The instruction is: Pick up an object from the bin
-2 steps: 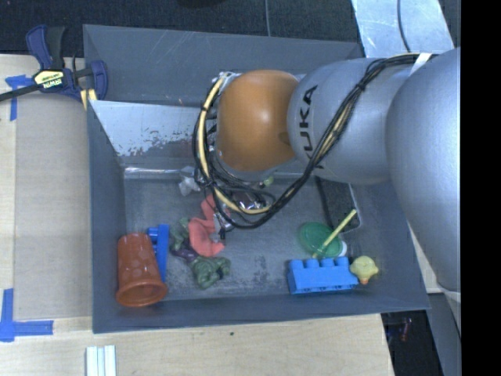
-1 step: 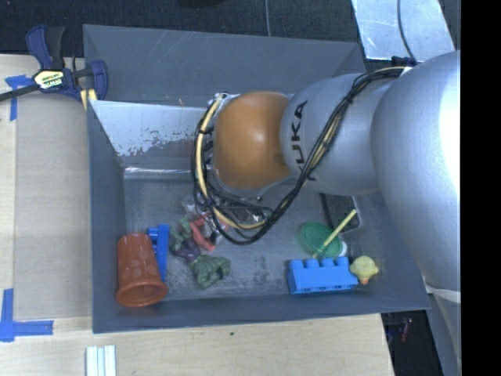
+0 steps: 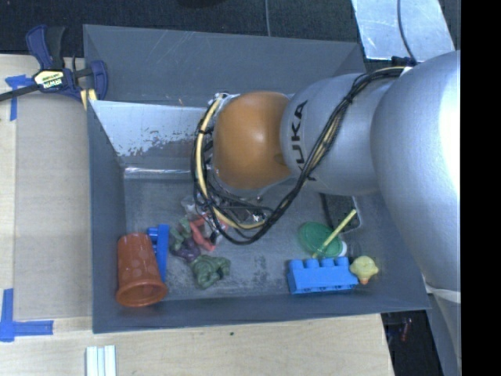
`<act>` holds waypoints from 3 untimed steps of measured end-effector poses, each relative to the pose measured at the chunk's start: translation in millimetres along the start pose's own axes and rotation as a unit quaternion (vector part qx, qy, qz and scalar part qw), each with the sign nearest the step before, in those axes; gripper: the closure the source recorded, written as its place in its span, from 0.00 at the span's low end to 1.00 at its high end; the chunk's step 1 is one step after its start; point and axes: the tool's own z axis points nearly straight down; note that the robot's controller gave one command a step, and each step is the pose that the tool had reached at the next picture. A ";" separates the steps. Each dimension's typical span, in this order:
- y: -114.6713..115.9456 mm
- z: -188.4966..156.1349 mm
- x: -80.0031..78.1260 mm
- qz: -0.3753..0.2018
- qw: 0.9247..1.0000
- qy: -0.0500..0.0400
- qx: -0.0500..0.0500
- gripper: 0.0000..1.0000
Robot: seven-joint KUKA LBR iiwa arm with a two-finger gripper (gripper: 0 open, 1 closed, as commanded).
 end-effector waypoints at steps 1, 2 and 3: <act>0.1 -16.1 0.3 0.001 1.000 0.000 0.000 1.00; 0.2 -69.8 0.1 0.001 1.000 0.002 -0.001 1.00; 0.0 -112.1 -1.2 0.001 1.000 0.001 -0.001 1.00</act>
Offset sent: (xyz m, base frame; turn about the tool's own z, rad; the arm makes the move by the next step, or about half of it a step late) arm -0.0010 -0.0003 0.0872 0.0007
